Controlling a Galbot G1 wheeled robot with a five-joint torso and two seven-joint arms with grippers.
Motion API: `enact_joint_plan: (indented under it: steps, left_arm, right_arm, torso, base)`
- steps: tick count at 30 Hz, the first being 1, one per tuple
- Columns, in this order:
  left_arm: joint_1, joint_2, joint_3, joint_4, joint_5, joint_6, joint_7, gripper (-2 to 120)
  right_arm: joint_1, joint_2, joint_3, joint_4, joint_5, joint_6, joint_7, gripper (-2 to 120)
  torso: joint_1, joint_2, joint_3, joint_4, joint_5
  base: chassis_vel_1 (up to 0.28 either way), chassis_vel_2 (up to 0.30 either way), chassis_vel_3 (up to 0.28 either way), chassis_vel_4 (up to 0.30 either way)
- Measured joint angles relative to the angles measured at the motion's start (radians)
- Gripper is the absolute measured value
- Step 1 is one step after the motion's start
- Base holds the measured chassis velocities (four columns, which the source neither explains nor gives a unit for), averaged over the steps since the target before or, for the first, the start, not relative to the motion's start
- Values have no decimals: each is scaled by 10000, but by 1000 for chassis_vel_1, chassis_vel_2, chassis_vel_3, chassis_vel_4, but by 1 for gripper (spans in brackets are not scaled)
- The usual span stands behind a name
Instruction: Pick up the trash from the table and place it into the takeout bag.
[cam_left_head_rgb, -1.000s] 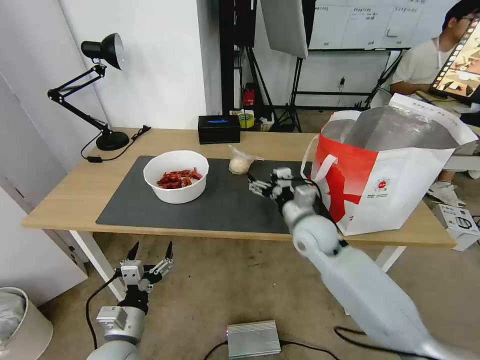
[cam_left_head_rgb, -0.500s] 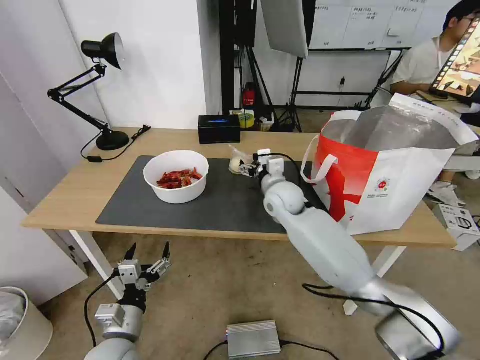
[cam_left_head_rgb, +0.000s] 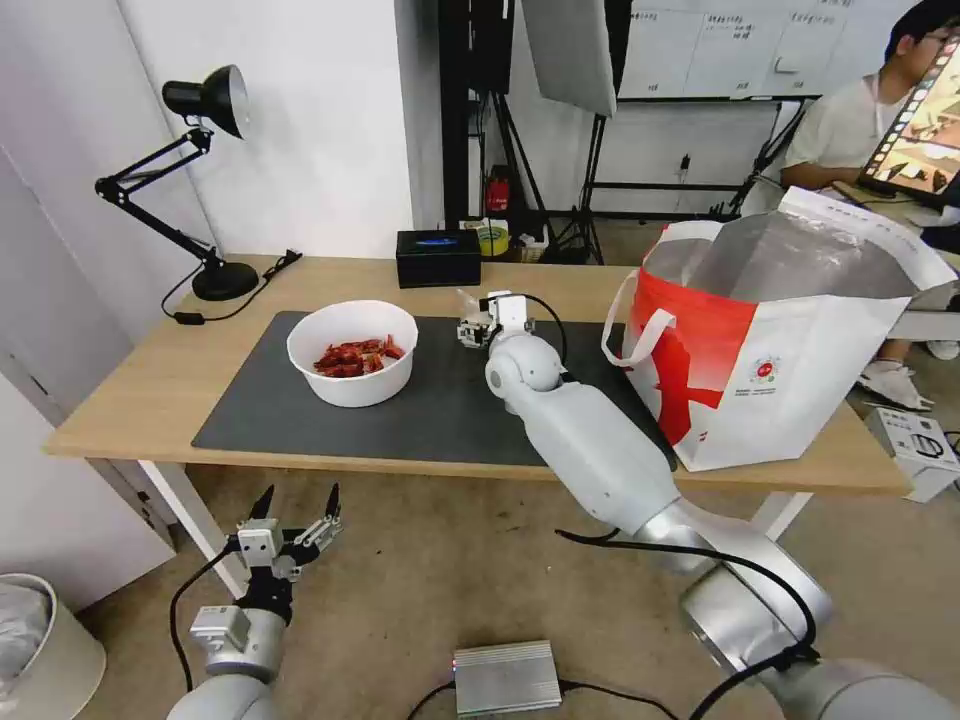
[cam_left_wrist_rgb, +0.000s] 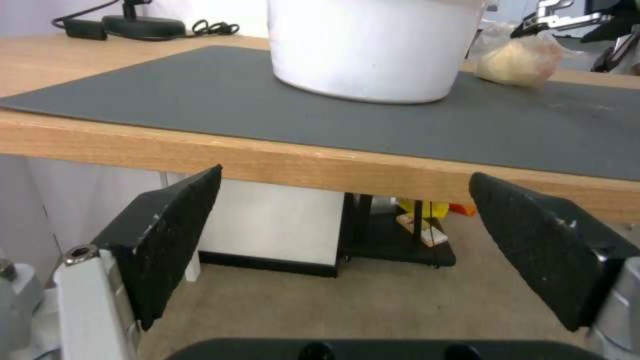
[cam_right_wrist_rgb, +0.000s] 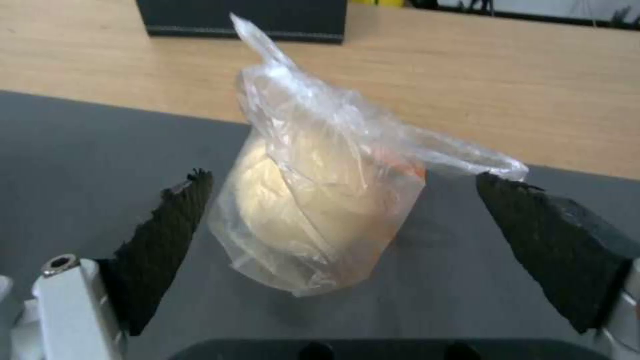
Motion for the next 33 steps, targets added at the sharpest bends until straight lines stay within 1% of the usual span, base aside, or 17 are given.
enact_joint_plan:
  steps: [6,12,17,20,24,29,31,32,33]
  left_arm:
    - [7,-5,-26,-32,0,-4,0,100]
    - [55,-5,-48,-91,1,-7,0,100]
    - [51,-23,-23,-104,23,-8,0,100]
    - [52,-27,-24,-105,31,-8,1,100]
    - [51,-28,-26,-104,34,-9,1,100]
    - [38,-30,-18,-104,39,-11,1,100]
    - [36,-31,-18,-104,43,-10,1,100]
    - [36,-34,-18,-104,44,-12,2,100]
    - [36,-34,-18,-104,44,-12,2,100]
  right_arm:
    - [381,214,72,-569,19,-72,9,100]
    - [555,462,166,-1276,-34,-50,-198,100]
    - [665,511,207,-1842,-137,248,-497,100]
    - [743,511,279,-2164,-149,535,-856,100]
    - [799,508,311,-2361,-128,785,-1204,100]
    - [811,505,321,-2418,-122,872,-1390,100]
    - [808,502,322,-2418,-123,888,-1467,96]
    - [795,501,322,-2418,-124,890,-1486,92]
    - [795,501,322,-2418,-124,890,-1486,92]
  torso:
    - [0,0,-1,-1,0]
    - [0,0,0,1,1]
    - [0,0,0,-1,1]
    - [0,0,0,-1,1]
    - [0,0,0,0,1]
    - [0,0,0,-1,1]
    - [0,1,0,0,1]
    - [0,0,0,0,1]
    - [0,0,0,0,1]
  base:
    - [0,0,0,0]
    - [0,0,0,0]
    - [0,0,0,0]
    - [0,0,0,0]
    - [0,0,0,0]
    - [0,0,0,0]
    - [0,0,0,0]
    - [0,0,0,0]
    - [0,0,0,0]
